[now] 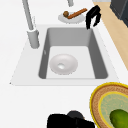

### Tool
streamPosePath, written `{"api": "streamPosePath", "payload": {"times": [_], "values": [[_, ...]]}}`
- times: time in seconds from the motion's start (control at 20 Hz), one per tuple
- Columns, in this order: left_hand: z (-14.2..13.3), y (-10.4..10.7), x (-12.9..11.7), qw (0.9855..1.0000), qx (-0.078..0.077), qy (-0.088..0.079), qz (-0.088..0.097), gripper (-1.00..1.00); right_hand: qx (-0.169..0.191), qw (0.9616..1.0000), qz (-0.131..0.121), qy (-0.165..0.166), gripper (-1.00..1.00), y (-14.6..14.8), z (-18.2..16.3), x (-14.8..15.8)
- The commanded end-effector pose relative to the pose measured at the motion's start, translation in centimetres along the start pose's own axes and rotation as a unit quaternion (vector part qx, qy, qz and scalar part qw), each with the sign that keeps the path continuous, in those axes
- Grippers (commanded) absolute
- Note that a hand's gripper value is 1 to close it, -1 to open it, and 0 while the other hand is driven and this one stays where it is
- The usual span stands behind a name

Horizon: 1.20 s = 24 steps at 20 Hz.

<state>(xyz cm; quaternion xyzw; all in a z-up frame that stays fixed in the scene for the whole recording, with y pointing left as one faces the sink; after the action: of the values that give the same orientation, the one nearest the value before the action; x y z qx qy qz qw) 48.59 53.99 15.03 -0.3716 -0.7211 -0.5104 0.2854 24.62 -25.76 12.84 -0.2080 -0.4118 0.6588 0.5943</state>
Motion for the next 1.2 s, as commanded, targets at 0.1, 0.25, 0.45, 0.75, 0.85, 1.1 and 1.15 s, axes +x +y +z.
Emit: {"api": "streamPosePath", "payload": {"times": [0.1, 0.25, 0.45, 0.75, 0.85, 1.1, 1.15], "values": [[-0.2, -0.8, 0.7, 0.9999, -0.009, -0.005, -0.014, -1.0, 0.0, 1.0, 0.0, 0.0, 0.0, 0.0, 0.0, 0.0], [-2.1, 1.4, 2.7, 0.9999, -0.014, 0.006, 0.004, -1.0, 0.0, 1.0, 0.0, 0.0, 0.0, 0.0, 0.0, 0.0], [-3.9, 3.1, 4.7, 0.9997, -0.019, 0.008, 0.014, -1.0, 0.0, 1.0, 0.0, 0.0, 0.0, 0.0, 0.0, 0.0], [-7.7, 4.3, 6.7, 0.9993, -0.022, 0.023, 0.017, -1.0, 0.0, 1.0, 0.0, 0.0, 0.0, 0.0, 0.0, 0.0], [-8.7, 4.1, 6.5, 0.999, -0.03, 0.03, 0.015, -1.0, 0.0, 1.0, 0.0, 0.0, 0.0, 0.0, 0.0, 0.0], [-10.8, 4.2, 6.5, 0.9993, -0.015, 0.029, -0.016, -1.0, 0.0, 1.0, 0.0, 0.0, 0.0, 0.0, 0.0, 0.0], [-10.4, 3.7, 5.5, 0.9994, -0.002, 0.033, 0.012, -1.0, 0.0, 1.0, 0.0, 0.0, 0.0, 0.0, 0.0, 0.0]]}}
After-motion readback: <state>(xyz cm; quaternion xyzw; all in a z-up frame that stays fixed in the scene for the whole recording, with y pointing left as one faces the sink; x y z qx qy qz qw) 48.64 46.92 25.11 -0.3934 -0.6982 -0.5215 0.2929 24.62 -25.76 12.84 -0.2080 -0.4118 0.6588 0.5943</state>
